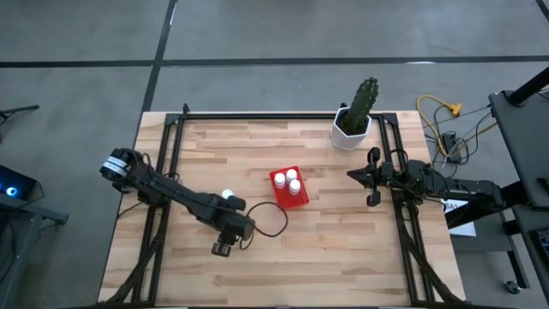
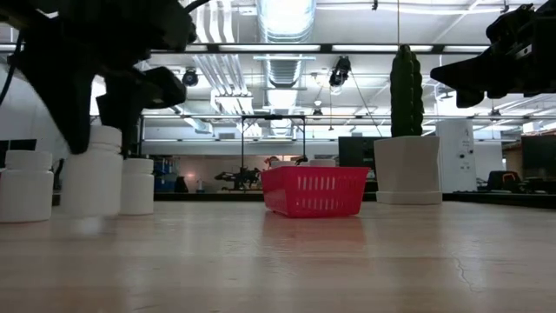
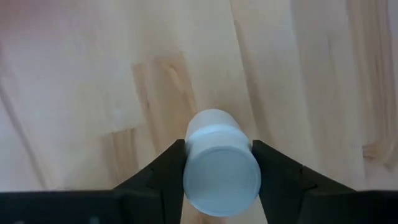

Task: Pick and place pill bottles into a basket
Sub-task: Put the bottom right white pill bottle into the red bin

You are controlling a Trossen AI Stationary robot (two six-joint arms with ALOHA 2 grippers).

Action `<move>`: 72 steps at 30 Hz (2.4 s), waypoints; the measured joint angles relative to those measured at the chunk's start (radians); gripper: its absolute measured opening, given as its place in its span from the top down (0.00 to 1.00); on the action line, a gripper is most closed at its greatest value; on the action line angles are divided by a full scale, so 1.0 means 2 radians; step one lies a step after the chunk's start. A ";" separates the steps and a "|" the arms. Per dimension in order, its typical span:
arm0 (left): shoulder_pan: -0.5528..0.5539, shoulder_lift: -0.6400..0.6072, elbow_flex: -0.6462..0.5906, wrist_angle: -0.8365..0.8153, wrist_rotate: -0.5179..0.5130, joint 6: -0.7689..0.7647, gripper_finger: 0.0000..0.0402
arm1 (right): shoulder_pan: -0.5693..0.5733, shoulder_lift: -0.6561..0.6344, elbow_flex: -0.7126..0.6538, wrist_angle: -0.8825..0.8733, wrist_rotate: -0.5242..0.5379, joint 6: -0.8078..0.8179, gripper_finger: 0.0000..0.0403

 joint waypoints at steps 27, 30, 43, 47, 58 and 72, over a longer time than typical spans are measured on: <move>0.097 0.000 0.113 -0.066 -0.004 0.089 0.65 | 0.000 0.000 0.000 0.000 0.000 0.000 0.98; 0.103 0.000 0.117 -0.066 -0.004 0.093 0.65 | 0.000 0.000 0.000 0.000 0.000 0.000 0.98; 0.132 0.000 0.119 -0.069 -0.003 0.122 0.65 | 0.000 0.000 0.000 0.000 0.000 0.000 0.98; 0.134 0.000 0.123 -0.074 -0.003 0.130 0.65 | 0.000 0.000 0.000 0.000 0.000 0.000 0.98; 0.166 -0.001 0.130 -0.079 -0.004 0.143 0.65 | 0.000 0.000 0.000 0.000 0.000 0.000 0.98; 0.194 0.120 0.275 -0.200 -0.037 0.144 0.65 | 0.000 0.000 0.000 0.000 0.001 0.000 0.98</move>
